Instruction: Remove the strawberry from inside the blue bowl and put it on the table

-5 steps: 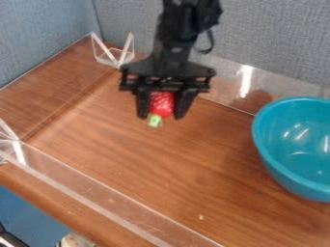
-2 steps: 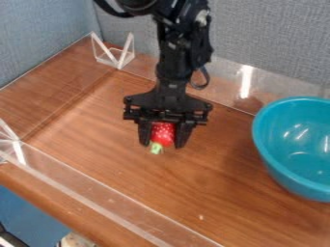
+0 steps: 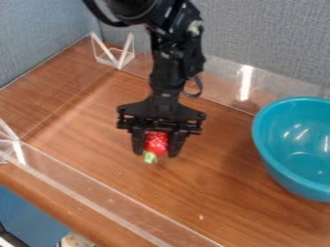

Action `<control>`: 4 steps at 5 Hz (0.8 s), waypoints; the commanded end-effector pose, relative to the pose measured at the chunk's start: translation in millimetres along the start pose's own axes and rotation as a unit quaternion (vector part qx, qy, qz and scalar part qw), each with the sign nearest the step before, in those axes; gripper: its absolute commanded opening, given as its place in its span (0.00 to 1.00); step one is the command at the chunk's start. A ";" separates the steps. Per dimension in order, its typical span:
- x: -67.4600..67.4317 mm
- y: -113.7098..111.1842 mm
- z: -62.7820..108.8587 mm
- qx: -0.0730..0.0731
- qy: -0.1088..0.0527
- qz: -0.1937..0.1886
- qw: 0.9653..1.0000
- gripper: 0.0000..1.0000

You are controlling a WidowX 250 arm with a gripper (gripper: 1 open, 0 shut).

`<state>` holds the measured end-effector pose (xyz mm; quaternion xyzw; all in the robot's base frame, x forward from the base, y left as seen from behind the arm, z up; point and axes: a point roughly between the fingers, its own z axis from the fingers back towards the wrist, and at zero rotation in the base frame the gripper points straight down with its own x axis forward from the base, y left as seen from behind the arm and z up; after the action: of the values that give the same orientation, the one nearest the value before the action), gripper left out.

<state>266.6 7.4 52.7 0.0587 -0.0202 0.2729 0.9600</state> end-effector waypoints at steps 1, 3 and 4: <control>6.7 8.6 23.6 -0.026 -0.023 0.004 0.999 0.00; 13.1 16.4 31.0 -0.041 -0.018 0.035 0.998 1.00; 11.0 22.9 40.1 -0.052 -0.016 0.050 0.997 1.00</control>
<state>257.4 24.7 79.7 0.0204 -0.0224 0.3135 0.9491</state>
